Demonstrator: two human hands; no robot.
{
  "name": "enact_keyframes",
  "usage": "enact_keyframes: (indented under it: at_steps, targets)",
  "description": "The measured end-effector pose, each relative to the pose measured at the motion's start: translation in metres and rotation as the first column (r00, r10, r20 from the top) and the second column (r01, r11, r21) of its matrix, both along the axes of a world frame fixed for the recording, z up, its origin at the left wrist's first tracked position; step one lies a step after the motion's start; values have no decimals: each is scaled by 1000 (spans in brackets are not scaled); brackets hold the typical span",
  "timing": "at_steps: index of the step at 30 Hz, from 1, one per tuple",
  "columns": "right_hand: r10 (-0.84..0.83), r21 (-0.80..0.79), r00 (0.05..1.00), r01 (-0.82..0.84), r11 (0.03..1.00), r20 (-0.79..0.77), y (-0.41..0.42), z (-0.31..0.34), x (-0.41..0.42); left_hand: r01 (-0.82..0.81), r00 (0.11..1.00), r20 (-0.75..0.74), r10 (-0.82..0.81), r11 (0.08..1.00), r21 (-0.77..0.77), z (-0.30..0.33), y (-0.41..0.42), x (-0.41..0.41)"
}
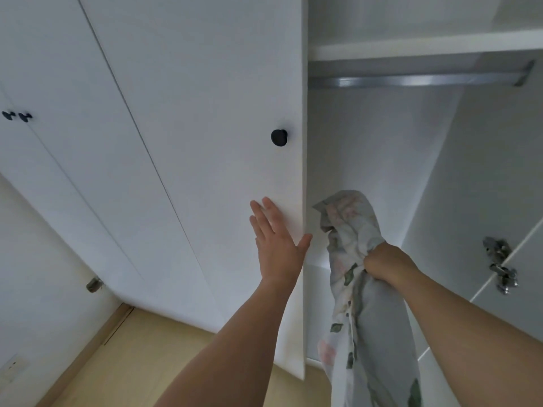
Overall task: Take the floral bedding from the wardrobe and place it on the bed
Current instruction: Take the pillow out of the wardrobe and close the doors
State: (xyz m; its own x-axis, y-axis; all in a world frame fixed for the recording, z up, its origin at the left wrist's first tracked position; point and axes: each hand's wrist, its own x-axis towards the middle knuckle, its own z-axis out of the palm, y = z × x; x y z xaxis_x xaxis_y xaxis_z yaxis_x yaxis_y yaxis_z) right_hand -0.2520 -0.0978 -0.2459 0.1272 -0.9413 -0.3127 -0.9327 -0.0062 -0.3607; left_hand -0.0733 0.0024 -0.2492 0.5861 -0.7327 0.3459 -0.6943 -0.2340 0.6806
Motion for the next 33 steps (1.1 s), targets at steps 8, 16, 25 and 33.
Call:
enact_keyframes:
  at_steps: [8,16,25,33]
  targets:
    - [9,22,1000,-8,1000,-21,-19,-8,3,-48,999,8,48,999,13,-2,-35,-1]
    - [2,33,998,-1,999,-56,-33,-19,7,-61,998,-23,62,998,32,2,-65,-4]
    - [-2,56,997,7,998,-77,-38,-33,9,-61,998,-20,61,998,-1,-6,-75,-3]
    - [-57,77,997,60,995,-50,-15,-35,-5,-27,996,-88,23,999,-39,-7,-72,-2]
